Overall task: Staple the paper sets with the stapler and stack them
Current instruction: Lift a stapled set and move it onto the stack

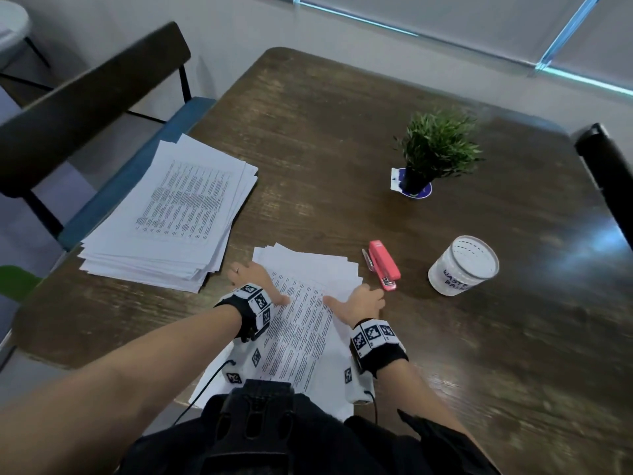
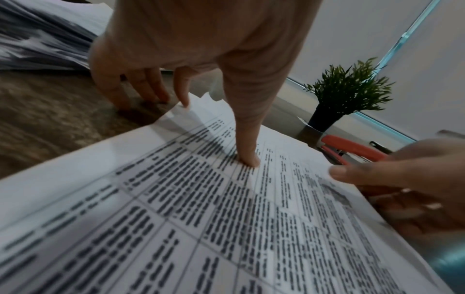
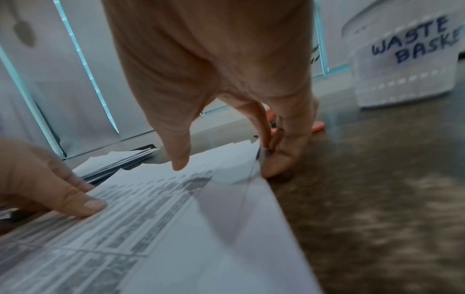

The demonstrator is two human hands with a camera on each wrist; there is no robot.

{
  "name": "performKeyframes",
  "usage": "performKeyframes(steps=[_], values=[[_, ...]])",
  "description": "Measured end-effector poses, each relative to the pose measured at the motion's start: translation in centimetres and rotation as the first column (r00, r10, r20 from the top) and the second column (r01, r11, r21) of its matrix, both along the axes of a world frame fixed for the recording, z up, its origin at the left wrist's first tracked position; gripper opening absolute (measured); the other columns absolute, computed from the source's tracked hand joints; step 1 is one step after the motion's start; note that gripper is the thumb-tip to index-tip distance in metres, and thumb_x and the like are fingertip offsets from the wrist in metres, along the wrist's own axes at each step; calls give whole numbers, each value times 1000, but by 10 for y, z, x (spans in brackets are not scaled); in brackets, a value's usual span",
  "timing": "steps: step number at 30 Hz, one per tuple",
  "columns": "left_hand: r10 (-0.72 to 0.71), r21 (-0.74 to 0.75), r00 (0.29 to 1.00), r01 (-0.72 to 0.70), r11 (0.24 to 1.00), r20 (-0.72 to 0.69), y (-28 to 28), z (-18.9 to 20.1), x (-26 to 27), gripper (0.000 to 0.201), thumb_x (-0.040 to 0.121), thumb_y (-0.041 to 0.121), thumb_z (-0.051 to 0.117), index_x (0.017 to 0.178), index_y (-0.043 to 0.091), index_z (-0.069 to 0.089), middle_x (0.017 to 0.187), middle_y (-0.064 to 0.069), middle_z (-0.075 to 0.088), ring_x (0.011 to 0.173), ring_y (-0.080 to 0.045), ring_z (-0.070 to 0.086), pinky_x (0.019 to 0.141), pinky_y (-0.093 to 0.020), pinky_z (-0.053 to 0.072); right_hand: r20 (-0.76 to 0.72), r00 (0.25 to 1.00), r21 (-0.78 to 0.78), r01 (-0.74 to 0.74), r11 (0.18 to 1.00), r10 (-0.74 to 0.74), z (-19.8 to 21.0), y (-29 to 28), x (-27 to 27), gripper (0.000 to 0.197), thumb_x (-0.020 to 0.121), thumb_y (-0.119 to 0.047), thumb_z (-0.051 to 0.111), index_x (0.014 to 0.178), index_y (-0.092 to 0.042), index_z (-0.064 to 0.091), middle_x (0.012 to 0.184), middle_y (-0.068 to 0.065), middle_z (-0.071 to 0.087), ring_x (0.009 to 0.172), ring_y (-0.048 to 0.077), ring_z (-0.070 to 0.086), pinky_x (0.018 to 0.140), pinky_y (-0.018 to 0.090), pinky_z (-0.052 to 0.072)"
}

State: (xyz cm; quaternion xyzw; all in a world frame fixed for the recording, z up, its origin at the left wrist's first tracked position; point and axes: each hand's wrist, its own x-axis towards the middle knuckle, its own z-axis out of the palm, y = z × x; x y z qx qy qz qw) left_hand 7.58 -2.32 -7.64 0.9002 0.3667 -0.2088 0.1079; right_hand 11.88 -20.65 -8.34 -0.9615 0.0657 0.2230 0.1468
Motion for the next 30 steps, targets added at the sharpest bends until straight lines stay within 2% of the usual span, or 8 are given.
performKeyframes(steps=[6,10,12,15,18,20,26,30], values=[[31,-125,992,-16,992,122,2,3,4,102,70,65,73,136,-2,33,136,-15,41,126,-28,43,103,-35,39,-34,997,46,74,996,-72,1,25,-1,93,68,-45,85,132,2,36,134,21,36,121,32,46,94,35,45],[189,-513,965,-71,855,182,14,0,3,81,56,37,94,117,1,54,114,-12,65,102,-26,64,81,-35,55,-58,988,161,153,975,-146,-4,25,3,86,62,-42,90,124,0,48,128,19,52,116,32,55,94,39,50],[217,-564,937,-25,825,275,15,2,2,69,50,36,96,102,5,62,99,-8,70,90,-22,67,71,-34,56,-79,984,227,172,959,-158,-11,18,9,93,48,-53,91,117,-3,55,123,16,58,116,31,56,94,43,52],[299,-667,831,112,737,470,21,16,3,78,44,28,98,110,11,61,104,-1,70,97,-18,66,83,-37,57,-53,969,454,237,859,-240,-20,0,19,113,18,-72,84,111,-13,61,117,7,66,111,26,61,93,44,53],[382,-764,736,278,582,559,34,43,5,88,42,23,98,118,20,56,110,4,68,105,-14,64,85,-36,57,-115,923,778,313,544,-367,8,-9,21,80,50,-32,96,114,-10,54,108,3,67,98,18,66,89,39,56],[433,-750,654,332,572,620,38,60,12,96,41,23,98,124,20,51,114,5,65,109,-11,61,87,-32,53,-91,957,880,206,427,-274,28,-11,27,57,65,-11,88,115,-9,59,104,2,71,94,14,69,87,35,57],[631,-740,389,389,549,672,35,111,42,106,40,36,97,131,13,47,118,2,66,108,-10,64,91,-34,55,183,942,941,-83,329,-283,89,1,47,29,74,-5,81,99,-15,70,104,6,73,97,16,70,85,31,56],[702,-749,335,501,432,629,44,135,55,113,37,38,99,131,5,46,121,-9,66,111,-20,65,92,-42,55,228,939,958,-169,231,-259,121,-3,54,31,75,-2,80,104,-4,69,104,15,73,101,30,69,87,42,56]])
